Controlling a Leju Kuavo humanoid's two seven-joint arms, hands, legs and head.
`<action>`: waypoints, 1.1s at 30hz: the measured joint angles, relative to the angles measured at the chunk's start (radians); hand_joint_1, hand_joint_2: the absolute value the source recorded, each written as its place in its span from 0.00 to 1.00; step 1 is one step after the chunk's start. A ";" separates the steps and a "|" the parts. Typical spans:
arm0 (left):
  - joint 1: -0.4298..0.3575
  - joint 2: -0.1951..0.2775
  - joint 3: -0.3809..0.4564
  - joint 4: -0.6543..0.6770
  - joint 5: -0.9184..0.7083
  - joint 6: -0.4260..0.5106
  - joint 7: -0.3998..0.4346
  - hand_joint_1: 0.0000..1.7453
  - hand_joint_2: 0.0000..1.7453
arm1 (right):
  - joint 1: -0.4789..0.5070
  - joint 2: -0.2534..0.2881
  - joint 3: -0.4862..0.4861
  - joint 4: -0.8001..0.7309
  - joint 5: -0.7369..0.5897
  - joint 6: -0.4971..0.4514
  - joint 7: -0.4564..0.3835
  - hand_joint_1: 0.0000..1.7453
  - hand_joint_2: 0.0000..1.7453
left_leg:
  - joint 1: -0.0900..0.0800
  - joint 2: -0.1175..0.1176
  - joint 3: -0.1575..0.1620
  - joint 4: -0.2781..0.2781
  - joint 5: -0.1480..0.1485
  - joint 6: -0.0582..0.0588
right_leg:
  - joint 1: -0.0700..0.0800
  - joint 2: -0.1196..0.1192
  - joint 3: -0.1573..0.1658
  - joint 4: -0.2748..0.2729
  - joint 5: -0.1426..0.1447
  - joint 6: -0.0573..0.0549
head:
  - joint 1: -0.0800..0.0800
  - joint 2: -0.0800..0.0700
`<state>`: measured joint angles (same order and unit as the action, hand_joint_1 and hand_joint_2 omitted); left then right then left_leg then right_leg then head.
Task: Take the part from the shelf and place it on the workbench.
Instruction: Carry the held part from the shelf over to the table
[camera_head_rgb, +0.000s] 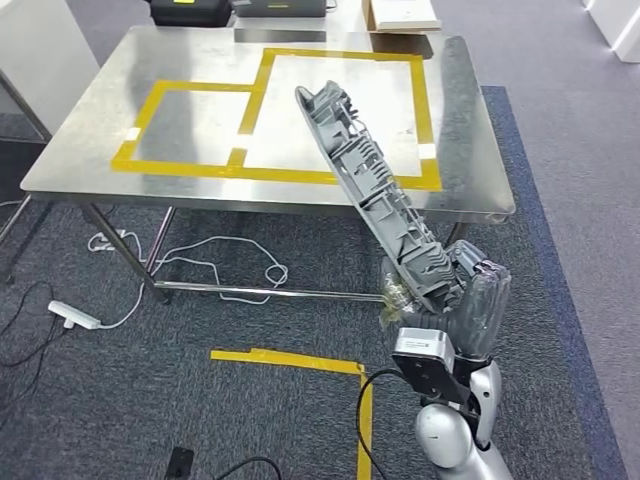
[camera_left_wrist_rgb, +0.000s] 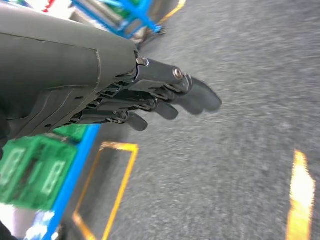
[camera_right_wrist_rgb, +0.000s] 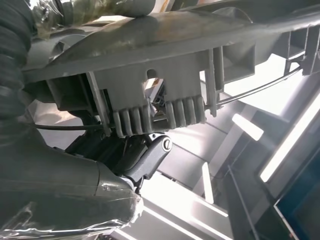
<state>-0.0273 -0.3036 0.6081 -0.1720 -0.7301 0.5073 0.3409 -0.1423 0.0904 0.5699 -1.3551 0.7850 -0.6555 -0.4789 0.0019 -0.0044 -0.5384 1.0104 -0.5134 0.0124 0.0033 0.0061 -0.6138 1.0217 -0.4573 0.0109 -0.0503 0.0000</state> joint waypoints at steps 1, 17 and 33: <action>0.000 0.000 0.010 0.000 0.008 0.012 -0.004 0.00 1.00 | 0.002 0.000 -0.002 -0.003 0.001 0.000 0.001 1.00 1.00 | 0.001 0.001 0.002 -0.001 -0.004 -0.005 | -0.002 0.001 0.004 -0.005 -0.003 -0.004 | -0.001 0.000; -0.043 0.067 0.019 -0.003 0.032 -0.336 -0.829 0.00 1.00 | 0.109 0.000 0.018 -0.135 0.162 -0.032 0.113 1.00 1.00 | 0.012 0.002 -0.067 0.016 0.045 -0.002 | -0.010 0.002 0.102 -0.016 -0.080 0.022 | -0.007 0.000; -0.023 0.159 0.004 -0.006 0.002 -0.402 -0.819 0.00 1.00 | 0.145 -0.002 -0.009 -0.219 0.202 -0.034 0.124 1.00 1.00 | -0.003 0.001 0.053 0.024 -0.035 -0.008 | 0.011 -0.002 0.005 -0.018 0.003 -0.035 | -0.009 0.000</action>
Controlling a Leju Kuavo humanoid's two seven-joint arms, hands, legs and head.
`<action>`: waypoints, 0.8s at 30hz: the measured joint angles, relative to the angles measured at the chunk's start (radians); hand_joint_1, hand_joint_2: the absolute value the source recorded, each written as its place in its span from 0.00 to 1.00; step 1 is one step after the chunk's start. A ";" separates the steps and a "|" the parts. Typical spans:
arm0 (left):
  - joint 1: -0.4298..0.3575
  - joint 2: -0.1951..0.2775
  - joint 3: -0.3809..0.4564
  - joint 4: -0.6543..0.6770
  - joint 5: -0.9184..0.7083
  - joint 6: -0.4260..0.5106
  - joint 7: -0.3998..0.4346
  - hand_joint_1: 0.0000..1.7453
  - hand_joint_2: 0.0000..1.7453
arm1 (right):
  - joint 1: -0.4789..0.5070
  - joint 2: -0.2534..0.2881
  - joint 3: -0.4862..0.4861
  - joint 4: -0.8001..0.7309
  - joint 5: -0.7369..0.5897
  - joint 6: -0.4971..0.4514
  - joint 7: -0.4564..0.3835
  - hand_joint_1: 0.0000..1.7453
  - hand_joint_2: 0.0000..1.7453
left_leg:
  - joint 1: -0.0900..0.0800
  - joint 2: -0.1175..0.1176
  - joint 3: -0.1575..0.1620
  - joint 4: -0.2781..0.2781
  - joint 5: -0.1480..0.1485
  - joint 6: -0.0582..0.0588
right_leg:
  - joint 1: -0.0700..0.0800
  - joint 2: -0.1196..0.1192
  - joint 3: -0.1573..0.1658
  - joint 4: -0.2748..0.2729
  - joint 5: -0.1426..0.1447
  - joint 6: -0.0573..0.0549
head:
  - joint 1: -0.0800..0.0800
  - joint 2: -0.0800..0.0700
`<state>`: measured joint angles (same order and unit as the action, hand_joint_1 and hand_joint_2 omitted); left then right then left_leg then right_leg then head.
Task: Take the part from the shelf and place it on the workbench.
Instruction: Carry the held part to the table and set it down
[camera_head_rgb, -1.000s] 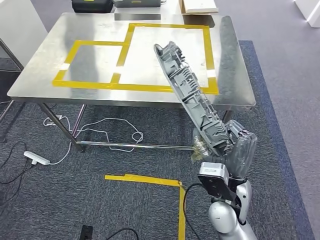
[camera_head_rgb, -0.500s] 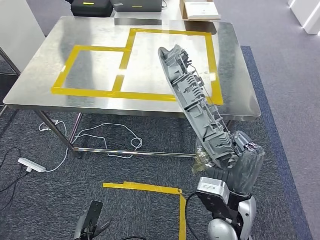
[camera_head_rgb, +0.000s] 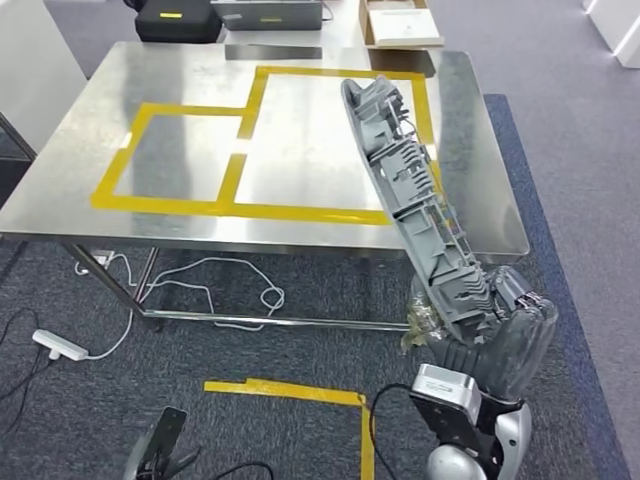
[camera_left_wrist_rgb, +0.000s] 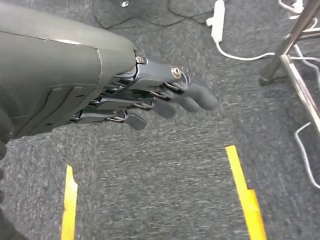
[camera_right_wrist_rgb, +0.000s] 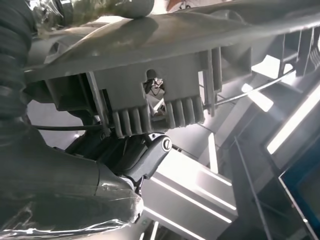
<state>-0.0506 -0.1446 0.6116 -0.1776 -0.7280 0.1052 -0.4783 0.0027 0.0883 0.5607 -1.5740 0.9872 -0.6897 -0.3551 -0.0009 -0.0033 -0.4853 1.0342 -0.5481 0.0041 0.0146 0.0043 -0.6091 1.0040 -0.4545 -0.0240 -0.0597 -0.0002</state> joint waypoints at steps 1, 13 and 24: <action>-0.001 0.002 -0.002 0.000 -0.002 0.000 0.000 0.00 1.00 | -0.003 0.000 -0.001 -0.001 0.001 0.000 0.002 1.00 1.00 | 0.001 0.000 -0.014 0.033 -0.002 -0.005 | -0.005 0.000 0.018 -0.008 -0.003 -0.001 | -0.002 0.000; 0.005 0.015 -0.013 -0.001 -0.007 -0.002 0.001 0.00 1.00 | -0.012 0.000 -0.009 -0.003 0.006 0.000 0.011 1.00 1.00 | 0.018 0.003 -0.141 -0.004 0.084 -0.014 | -0.018 0.009 0.138 -0.011 -0.108 0.041 | -0.006 0.000; 0.005 0.015 -0.013 -0.002 -0.019 -0.003 0.001 0.00 1.00 | -0.024 0.001 -0.009 0.008 0.035 0.000 0.036 1.00 1.00 | 0.012 -0.009 -0.045 -0.010 0.019 0.026 | -0.018 0.002 -0.069 0.149 -0.106 0.051 | 0.006 0.000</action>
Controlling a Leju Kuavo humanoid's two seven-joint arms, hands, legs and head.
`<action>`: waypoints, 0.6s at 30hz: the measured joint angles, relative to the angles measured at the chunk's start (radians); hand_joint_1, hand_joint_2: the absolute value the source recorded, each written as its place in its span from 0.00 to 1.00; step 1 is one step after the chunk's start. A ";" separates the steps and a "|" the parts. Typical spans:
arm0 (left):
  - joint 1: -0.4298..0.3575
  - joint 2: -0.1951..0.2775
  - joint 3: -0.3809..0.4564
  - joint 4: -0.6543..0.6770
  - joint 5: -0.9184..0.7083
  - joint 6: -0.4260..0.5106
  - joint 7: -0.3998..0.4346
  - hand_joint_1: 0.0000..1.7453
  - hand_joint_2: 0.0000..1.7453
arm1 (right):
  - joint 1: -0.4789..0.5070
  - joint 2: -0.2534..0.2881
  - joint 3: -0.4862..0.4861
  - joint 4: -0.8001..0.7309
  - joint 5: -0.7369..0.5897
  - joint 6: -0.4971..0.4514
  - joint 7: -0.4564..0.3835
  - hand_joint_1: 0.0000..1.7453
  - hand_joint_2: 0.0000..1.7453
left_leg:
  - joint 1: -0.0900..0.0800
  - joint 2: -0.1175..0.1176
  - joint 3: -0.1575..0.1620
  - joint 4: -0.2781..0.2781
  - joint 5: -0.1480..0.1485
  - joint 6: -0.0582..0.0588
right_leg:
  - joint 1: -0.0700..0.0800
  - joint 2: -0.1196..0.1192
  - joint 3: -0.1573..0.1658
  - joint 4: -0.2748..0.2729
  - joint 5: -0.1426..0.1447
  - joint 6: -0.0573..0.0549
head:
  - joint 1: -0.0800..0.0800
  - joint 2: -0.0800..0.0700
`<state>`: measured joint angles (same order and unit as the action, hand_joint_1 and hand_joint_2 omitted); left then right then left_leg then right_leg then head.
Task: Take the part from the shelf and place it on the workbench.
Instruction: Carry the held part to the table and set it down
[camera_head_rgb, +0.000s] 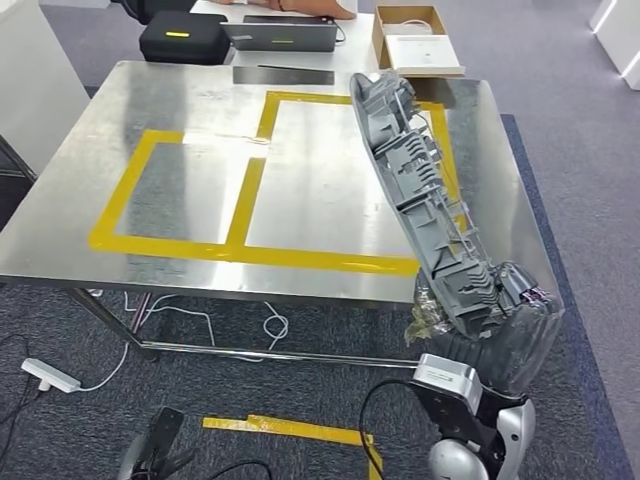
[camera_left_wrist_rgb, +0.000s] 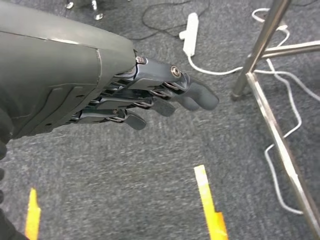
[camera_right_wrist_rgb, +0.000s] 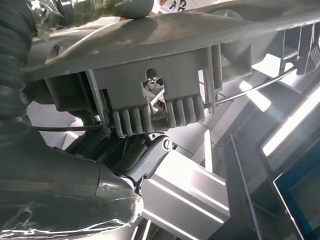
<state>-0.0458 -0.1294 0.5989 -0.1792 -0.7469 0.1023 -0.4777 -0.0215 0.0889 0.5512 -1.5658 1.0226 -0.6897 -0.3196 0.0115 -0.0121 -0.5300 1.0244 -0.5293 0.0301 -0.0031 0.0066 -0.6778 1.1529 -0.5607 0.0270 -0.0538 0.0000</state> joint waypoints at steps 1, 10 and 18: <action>-0.001 -0.001 0.000 0.000 -0.002 0.000 0.000 0.00 1.00 | -0.003 0.000 0.000 0.003 0.002 0.000 0.003 1.00 1.00 | -0.002 -0.001 0.013 0.000 -0.010 -0.003 | 0.004 0.000 0.009 -0.053 0.049 -0.009 | -0.001 0.000; -0.009 -0.004 0.000 0.000 -0.014 0.027 0.013 0.00 1.00 | -0.013 0.000 -0.002 0.015 0.012 0.000 0.018 1.00 1.00 | -0.001 0.002 -0.024 0.114 -0.054 -0.040 | 0.001 -0.001 0.077 -0.153 0.106 -0.041 | 0.001 0.000; -0.008 -0.001 0.000 0.000 -0.029 0.047 0.021 0.00 1.00 | -0.011 0.000 -0.004 0.024 0.057 0.000 0.033 1.00 1.00 | 0.014 0.006 -0.100 0.043 0.061 -0.066 | -0.007 0.007 0.134 -0.143 0.049 -0.024 | 0.000 0.000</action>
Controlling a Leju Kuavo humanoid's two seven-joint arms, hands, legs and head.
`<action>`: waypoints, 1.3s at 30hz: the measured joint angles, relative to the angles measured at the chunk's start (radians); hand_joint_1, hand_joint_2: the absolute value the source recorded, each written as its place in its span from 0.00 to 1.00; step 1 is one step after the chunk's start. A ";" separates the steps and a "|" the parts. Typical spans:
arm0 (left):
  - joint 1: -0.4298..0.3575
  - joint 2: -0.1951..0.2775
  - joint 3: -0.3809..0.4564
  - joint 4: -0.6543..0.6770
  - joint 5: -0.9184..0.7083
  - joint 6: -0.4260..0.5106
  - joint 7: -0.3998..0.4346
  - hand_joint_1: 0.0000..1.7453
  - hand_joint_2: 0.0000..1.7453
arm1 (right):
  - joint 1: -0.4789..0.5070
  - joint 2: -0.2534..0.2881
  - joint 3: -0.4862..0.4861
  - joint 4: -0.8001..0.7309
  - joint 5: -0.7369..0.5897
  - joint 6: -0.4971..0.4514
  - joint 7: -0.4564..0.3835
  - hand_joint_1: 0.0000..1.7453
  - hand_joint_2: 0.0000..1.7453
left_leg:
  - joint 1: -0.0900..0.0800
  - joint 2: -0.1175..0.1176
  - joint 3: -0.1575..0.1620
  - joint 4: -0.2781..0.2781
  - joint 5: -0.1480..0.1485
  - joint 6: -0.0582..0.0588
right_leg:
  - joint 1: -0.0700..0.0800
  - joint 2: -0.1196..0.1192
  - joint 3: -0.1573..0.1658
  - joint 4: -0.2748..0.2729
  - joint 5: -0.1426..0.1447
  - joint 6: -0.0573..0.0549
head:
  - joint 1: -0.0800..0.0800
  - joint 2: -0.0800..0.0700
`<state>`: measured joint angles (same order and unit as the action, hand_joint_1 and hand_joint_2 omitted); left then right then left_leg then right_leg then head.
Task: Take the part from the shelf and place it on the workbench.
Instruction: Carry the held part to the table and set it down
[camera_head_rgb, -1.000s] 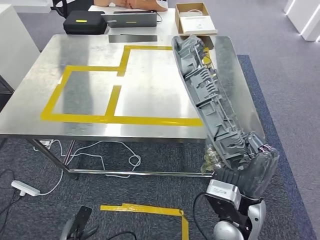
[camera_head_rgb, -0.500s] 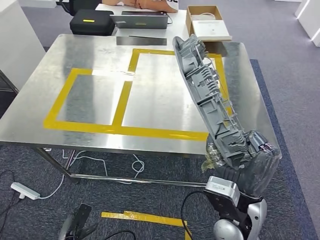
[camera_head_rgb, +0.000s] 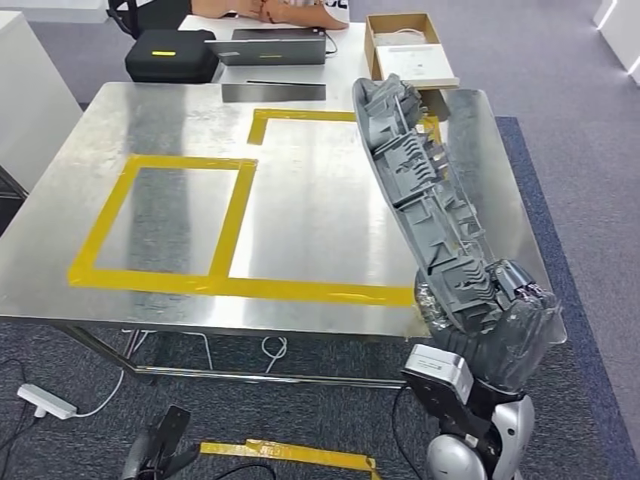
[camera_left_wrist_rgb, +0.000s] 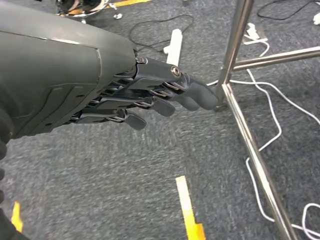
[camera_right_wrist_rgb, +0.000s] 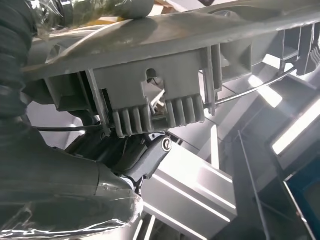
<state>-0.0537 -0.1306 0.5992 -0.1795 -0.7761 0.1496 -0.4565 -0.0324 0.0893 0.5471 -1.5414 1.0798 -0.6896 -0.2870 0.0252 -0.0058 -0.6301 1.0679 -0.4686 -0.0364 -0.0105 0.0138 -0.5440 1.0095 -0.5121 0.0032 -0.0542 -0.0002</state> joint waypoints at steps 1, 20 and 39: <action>0.000 0.000 0.000 0.000 -0.002 0.000 0.001 0.00 1.00 | -0.001 0.000 -0.001 0.001 0.010 0.000 0.003 1.00 1.00 | -0.002 0.000 0.003 -0.021 0.008 0.006 | 0.001 0.001 -0.001 0.003 -0.005 0.006 | 0.000 0.000; -0.008 -0.006 0.000 -0.001 -0.026 -0.004 0.007 0.00 1.00 | -0.055 0.014 -0.004 0.054 0.128 0.000 0.053 1.00 1.00 | -0.009 -0.001 0.023 -0.027 -0.025 0.024 | 0.006 -0.005 -0.062 0.014 0.027 0.003 | 0.010 0.000; -0.039 -0.012 -0.003 -0.003 -0.104 -0.057 0.026 0.00 1.00 | -0.368 0.053 0.060 0.361 0.482 0.082 0.439 1.00 1.00 | -0.006 0.004 0.011 -0.047 0.014 0.055 | 0.003 -0.006 -0.145 0.199 -0.079 0.034 | 0.022 0.000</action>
<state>-0.0928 -0.1430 0.5966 -0.1823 -0.8802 0.0922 -0.4302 -0.4000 0.1421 0.6072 -1.1802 1.5617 -0.6076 0.1519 0.0191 -0.0017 -0.6188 1.0205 -0.4541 0.0182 -0.0073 0.0078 -0.6886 1.2087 -0.5908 0.0368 -0.0322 0.0000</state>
